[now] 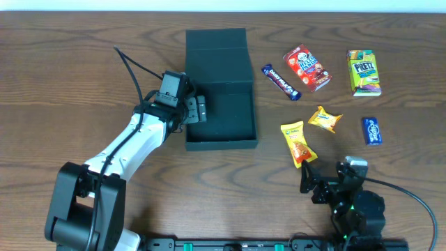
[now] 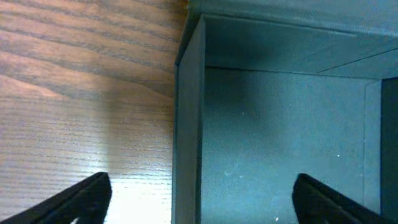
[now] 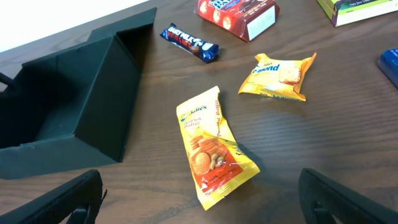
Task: Pack container
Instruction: 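Retract the left arm back toward its base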
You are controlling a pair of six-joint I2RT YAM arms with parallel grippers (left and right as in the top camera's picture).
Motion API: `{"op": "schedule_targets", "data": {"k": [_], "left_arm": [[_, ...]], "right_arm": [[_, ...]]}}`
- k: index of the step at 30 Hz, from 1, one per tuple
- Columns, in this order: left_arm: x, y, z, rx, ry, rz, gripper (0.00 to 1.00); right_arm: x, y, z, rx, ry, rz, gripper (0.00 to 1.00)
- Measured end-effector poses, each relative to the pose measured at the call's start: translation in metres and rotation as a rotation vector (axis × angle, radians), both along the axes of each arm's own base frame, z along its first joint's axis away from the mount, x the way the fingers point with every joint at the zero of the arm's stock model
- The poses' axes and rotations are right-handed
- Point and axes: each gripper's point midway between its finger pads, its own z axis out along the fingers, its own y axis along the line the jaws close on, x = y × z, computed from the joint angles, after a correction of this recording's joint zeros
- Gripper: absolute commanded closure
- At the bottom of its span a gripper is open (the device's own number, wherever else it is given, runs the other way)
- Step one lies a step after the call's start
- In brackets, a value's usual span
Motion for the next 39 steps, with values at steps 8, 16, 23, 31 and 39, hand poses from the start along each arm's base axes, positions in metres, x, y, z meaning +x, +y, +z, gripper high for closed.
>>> {"op": "schedule_targets", "data": {"k": [8, 16, 23, 31, 39], "left_arm": [[-0.002, 0.001, 0.056, 0.002, -0.068, -0.04, 0.05], [-0.045, 0.015, 0.171, -0.014, -0.303, -0.11, 0.05], [-0.095, 0.032, 0.198, 0.01, -0.333, -0.148, 0.05], [-0.141, 0.048, 0.209, 0.039, -0.325, -0.182, 0.05], [-0.17, 0.053, 0.262, 0.05, -0.362, -0.253, 0.05]], "right_arm": [[0.0, 0.0, 0.0, 0.0, 0.0, 0.0, 0.01], [0.0, 0.0, 0.0, 0.0, 0.0, 0.0, 0.01], [0.0, 0.0, 0.0, 0.0, 0.0, 0.0, 0.01], [0.0, 0.0, 0.0, 0.0, 0.0, 0.0, 0.01], [0.0, 0.0, 0.0, 0.0, 0.0, 0.0, 0.01]]}}
